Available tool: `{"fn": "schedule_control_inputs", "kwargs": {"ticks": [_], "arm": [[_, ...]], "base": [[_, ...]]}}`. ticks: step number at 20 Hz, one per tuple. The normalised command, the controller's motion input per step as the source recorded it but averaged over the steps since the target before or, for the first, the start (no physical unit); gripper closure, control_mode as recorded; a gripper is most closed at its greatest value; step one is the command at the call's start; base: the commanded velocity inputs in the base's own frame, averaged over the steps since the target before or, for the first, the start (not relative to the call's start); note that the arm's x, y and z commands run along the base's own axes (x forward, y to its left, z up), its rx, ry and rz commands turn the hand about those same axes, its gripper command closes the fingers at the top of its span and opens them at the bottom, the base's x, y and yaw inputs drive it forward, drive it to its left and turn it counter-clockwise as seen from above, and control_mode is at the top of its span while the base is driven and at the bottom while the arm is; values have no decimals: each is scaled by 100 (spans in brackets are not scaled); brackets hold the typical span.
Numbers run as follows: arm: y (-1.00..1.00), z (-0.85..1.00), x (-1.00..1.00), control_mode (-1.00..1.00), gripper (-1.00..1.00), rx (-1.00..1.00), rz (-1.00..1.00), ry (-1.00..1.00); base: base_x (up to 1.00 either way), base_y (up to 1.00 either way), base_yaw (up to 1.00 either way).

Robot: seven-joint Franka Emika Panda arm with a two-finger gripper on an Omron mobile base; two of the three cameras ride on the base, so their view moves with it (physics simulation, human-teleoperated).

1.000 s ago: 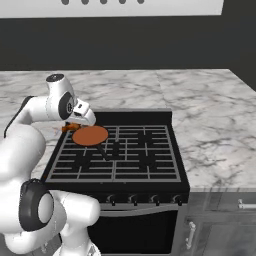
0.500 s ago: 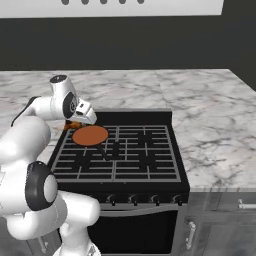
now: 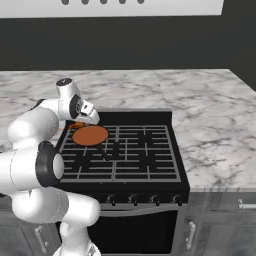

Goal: Retrieve the chicken drumstick from the fridge and place it on the saucepan with marinade on the stove.

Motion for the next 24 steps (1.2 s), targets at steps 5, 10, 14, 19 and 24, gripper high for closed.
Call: {"fn": "schedule_control_inputs", "kwargs": {"ticks": [5, 10, 14, 19, 24], "arm": [[15, -30, 37, -100, 100, 0, 0, 0], [12, -26, 34, -100, 100, 0, 0, 0], [7, -23, 33, -100, 100, 0, 0, 0], [7, -23, 32, -100, 100, 0, 0, 0], [8, -21, 28, -100, 100, 0, 0, 0]], "base": [[0, 0, 0], [0, 0, 0], [0, 0, 0], [0, 0, 0], [0, 0, 0]]}}
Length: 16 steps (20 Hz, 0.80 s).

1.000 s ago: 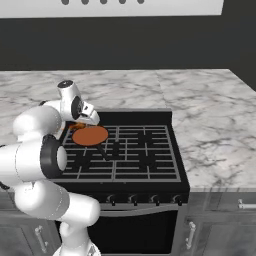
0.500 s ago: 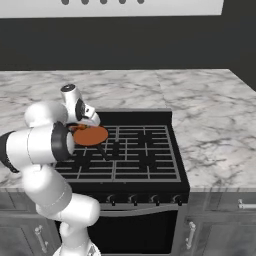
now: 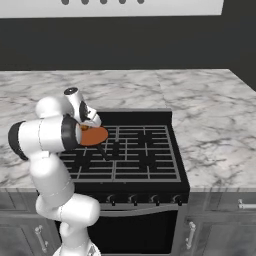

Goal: Retrieve the chicken drumstick from the fridge and place it on the saucepan with marinade on the stove.

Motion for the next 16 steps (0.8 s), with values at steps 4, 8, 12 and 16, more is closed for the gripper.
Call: {"fn": "schedule_control_inputs", "kwargs": {"ticks": [4, 8, 12, 16], "arm": [[1, -5, 9, -100, 100, 0, -1, 0], [0, -1, 4, -100, 100, 0, -3, 0], [0, -8, 0, -100, 100, 0, -4, 0], [0, -21, 4, -100, 100, 0, -4, 0]], "base": [[0, 0, 0], [0, 0, 0], [0, 0, 0], [0, 0, 0]]}}
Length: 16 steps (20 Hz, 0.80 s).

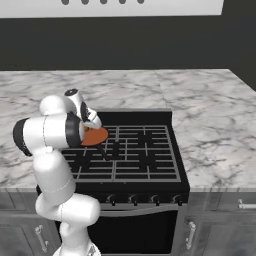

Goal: Retrieve the chicken drumstick from the fridge and place it on the saucepan with marinade on the stove.

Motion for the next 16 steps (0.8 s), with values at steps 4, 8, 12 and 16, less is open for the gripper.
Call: {"fn": "schedule_control_inputs", "kwargs": {"ticks": [4, 8, 12, 16], "arm": [[0, -21, 8, -100, 100, 0, -4, 0], [0, -17, 12, -100, 100, 0, -4, 0], [0, -12, 14, -100, 100, 0, -4, 0], [0, -6, 7, -100, 100, 0, -4, 0]], "base": [[0, 0, 0], [0, 0, 0], [0, 0, 0], [0, 0, 0]]}}
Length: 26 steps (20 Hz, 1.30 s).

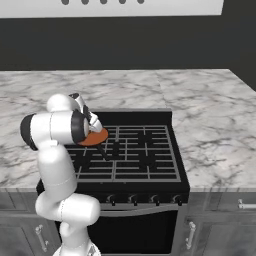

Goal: Retrieve the chicken drumstick from the fridge and place it on the saucepan with marinade on the stove.

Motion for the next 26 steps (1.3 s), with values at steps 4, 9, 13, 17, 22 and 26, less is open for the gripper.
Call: {"fn": "schedule_control_inputs", "kwargs": {"ticks": [4, 9, 13, 17, 22, 26], "arm": [[0, -6, 6, -100, 100, 0, -4, 0], [0, -10, 11, -100, 100, 0, -4, 0], [0, -11, 15, -100, 100, 0, -4, 0], [0, -11, 20, -100, 100, 0, -5, 0], [2, -10, 21, -100, 100, 0, -5, 0], [3, -14, 19, -100, 100, 0, -5, 0]], "base": [[0, 0, 0], [0, 0, 0], [0, 0, 0], [0, 0, 0], [0, 0, 0], [0, 0, 0]]}}
